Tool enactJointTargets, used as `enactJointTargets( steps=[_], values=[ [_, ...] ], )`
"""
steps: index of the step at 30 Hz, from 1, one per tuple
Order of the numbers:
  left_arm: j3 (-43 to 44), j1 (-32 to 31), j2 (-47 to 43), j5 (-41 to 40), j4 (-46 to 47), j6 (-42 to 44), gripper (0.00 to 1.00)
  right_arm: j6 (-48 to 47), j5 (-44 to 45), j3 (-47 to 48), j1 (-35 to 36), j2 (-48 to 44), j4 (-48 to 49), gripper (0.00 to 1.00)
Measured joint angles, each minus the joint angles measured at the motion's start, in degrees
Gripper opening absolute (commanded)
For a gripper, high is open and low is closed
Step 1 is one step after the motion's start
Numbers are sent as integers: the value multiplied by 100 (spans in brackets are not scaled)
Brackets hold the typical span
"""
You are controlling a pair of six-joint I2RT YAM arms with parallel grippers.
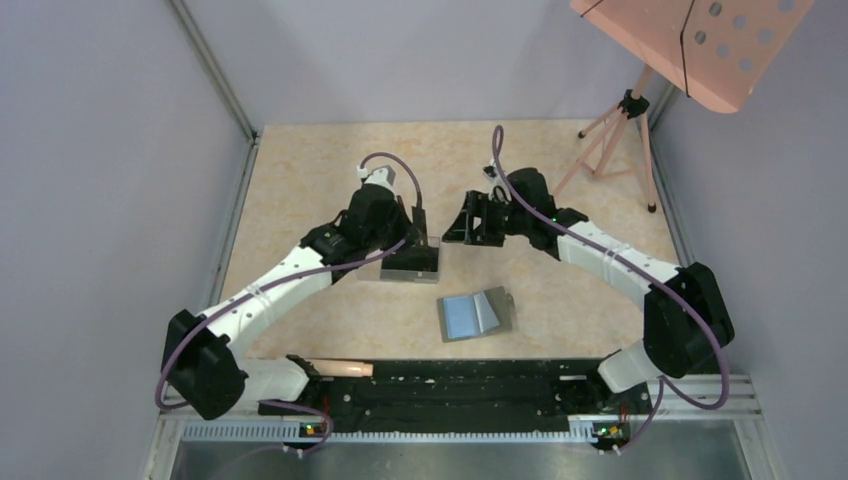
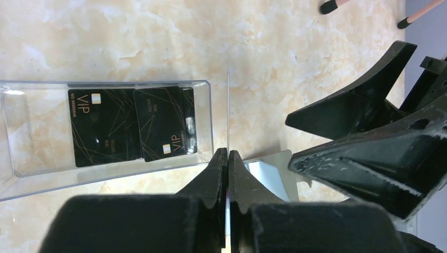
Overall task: Put the credit cards into the card holder
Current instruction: Pick up the credit card from the storage box.
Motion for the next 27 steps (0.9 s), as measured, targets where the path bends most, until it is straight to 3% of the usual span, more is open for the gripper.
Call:
enactJointTargets(
  steps=[8, 15, 24, 27],
  values=[
    [-544, 0, -203, -20, 225, -37, 0, 372, -651, -704, -262, -87, 734, 73],
    [-953, 2, -374, 710, 1001, -79, 0, 981, -1322, -1010, -387, -85, 1611, 72],
    [-1088, 2, -428, 1593, 1698, -208, 0, 1626, -1777, -1134, -389, -50, 2551, 48],
    [-1088, 2, -424, 1714, 1770, -214, 0, 1690, -1825, -1134, -389, -26, 2627, 36]
  ],
)
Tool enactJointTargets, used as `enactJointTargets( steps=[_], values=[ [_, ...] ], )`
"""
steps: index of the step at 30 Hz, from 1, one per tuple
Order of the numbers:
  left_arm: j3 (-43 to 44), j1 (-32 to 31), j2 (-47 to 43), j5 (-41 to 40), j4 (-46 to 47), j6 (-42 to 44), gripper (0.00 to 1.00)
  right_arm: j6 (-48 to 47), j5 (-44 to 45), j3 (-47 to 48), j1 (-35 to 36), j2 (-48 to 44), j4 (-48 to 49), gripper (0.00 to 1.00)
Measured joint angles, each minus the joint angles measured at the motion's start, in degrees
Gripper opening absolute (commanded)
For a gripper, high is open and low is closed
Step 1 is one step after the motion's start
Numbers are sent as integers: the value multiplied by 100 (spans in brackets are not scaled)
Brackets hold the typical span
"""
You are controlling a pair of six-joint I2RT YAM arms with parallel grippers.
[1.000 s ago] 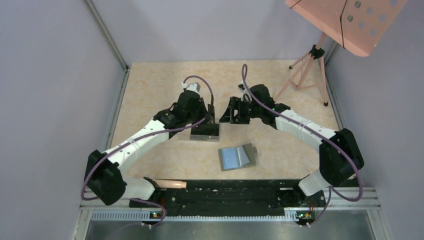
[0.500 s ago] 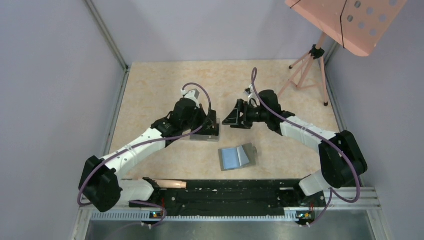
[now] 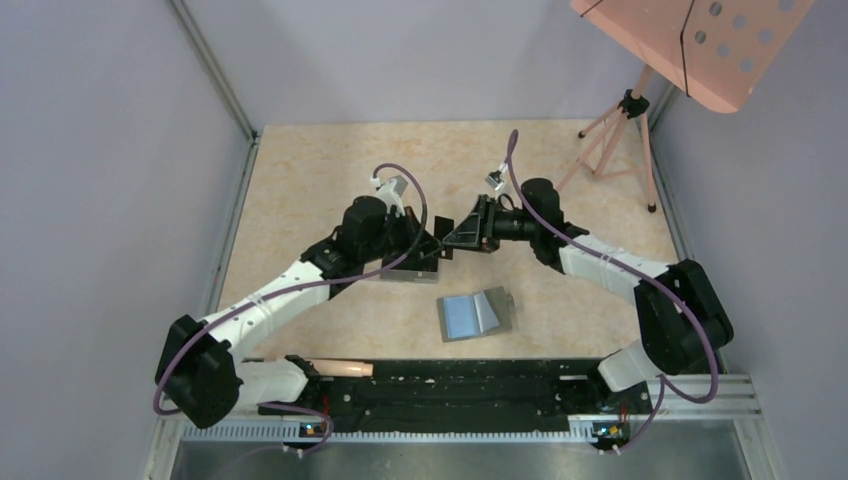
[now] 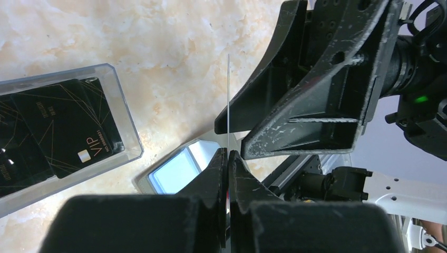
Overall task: Put the credit cards into the card holder
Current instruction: Pick up the credit card from the storage box.
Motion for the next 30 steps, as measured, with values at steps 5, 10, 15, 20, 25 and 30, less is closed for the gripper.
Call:
enactJointTargets(
  steps=[5, 10, 15, 20, 25, 30],
  values=[
    [7, 26, 0, -24, 13, 0, 0, 79, 9, -39, -63, 35, 33, 16],
    [151, 24, 68, -168, -245, -17, 0, 199, 17, -101, -101, 48, 92, 7],
    [435, 24, 240, -278, -640, -39, 0, 236, 92, -98, -111, 48, 28, 0],
    [699, -4, 516, -352, -1051, -48, 0, 39, 227, -68, -109, 46, -396, 2],
    [715, -50, 538, -455, -1139, -127, 0, -236, 479, 26, -79, -48, -822, 5],
    [704, -94, 372, -610, -1154, -122, 0, -549, 796, 107, -31, -278, -1176, 10]
  ],
)
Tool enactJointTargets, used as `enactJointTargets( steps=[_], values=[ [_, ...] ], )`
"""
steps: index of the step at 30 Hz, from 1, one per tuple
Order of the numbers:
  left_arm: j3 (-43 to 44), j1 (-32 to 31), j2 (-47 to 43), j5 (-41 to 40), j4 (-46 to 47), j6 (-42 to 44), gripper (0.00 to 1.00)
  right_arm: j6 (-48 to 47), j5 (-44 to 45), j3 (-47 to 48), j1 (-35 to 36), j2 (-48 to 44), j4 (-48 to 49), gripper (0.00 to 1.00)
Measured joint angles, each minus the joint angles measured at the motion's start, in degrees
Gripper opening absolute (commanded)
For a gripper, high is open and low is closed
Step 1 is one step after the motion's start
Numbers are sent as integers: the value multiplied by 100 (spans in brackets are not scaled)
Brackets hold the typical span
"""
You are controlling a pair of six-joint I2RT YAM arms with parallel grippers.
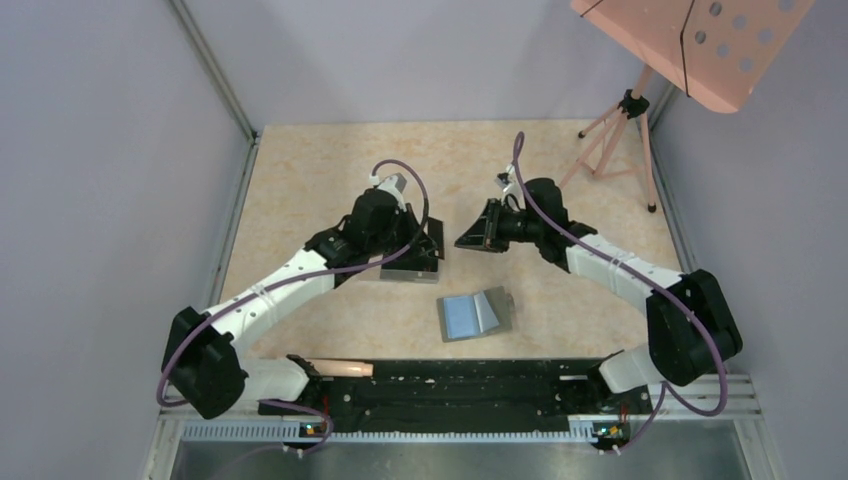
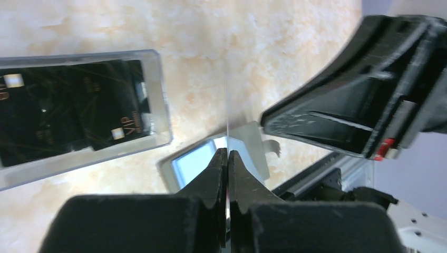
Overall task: Put the credit cards into the card holder
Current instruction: Pick up the credit card from the storage box.
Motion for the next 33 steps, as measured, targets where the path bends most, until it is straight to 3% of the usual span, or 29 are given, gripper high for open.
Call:
enactJointTargets(
  steps=[2, 5, 8, 13, 25, 33],
  values=[
    [-22, 50, -79, -210, -153, 9, 0, -127, 129, 48, -33, -63, -162, 13],
    [-46, 111, -76, -389, -323, 24, 0, -291, 317, 179, -44, -74, -444, 38],
    [-55, 111, -76, -409, -382, 42, 0, -393, 378, 199, -46, -79, -557, 53],
    [-289, 114, -79, 37, 76, 87, 0, -210, 85, 118, -85, -79, -142, 64],
    [-844, 114, -103, 1185, 1657, -68, 0, 769, -785, -590, -308, -44, 1517, 62],
    [-883, 125, -138, 1379, 2081, -219, 0, 1770, -1222, -1099, -374, 131, 3368, 23]
  ],
)
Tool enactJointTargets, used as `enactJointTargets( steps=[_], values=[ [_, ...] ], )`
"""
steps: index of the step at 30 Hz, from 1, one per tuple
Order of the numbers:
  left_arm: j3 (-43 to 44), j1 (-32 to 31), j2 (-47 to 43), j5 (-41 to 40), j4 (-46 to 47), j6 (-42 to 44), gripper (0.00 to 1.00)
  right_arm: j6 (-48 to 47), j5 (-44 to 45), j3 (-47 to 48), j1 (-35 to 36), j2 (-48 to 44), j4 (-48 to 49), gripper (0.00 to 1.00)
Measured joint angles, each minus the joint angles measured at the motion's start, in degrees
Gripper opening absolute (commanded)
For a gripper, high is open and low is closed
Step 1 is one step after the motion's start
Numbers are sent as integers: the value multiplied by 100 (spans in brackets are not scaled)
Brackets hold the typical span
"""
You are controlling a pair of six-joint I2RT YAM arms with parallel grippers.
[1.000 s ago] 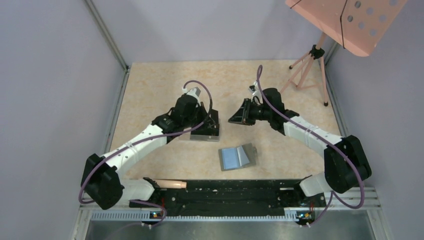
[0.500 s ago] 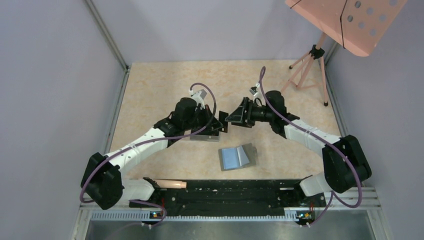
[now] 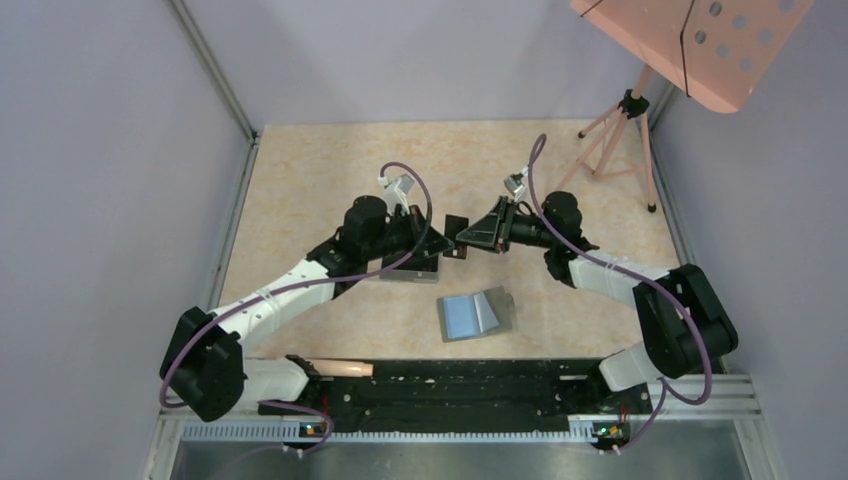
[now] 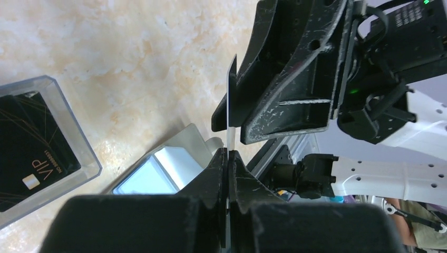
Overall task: Put the credit cards into the card holder
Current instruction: Pick up the credit card from the storage box.
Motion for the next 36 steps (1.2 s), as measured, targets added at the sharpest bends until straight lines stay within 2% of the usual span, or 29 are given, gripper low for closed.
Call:
enactJointTargets(
  steps=[3, 5, 8, 10, 13, 15, 18, 27, 32, 36],
  values=[
    [-2, 17, -26, 35, 116, -35, 0, 125, 2, -70, -59, 0, 269, 13],
    [-2, 31, -28, 61, 168, -76, 2, 173, -2, -90, -83, -2, 402, 2],
    [-2, 72, -24, 81, 219, -125, 9, 219, -46, -103, -114, -4, 605, 0],
    [-2, 76, -24, 90, 225, -140, 23, 234, -74, -116, -120, -4, 680, 0],
    [-7, 76, -11, 61, 184, -127, 50, 284, -140, -118, -118, -11, 761, 0],
    [-9, 52, -9, 26, 133, -133, 60, 315, -195, -118, -87, -52, 756, 0],
    [-22, 11, -44, -138, -15, -68, 69, 155, -203, -76, -50, -188, 448, 0],
    [-356, -15, -1093, -1257, -531, 136, 71, -1685, 282, 651, -20, -1316, -2341, 0],
    [-708, -15, -1578, -1628, -369, 175, 71, -2485, 103, 717, -20, -2015, -2903, 0],
    [-962, -15, -1628, -1740, -153, 173, 70, -2968, -177, 715, -20, -2299, -3230, 0]
  ],
)
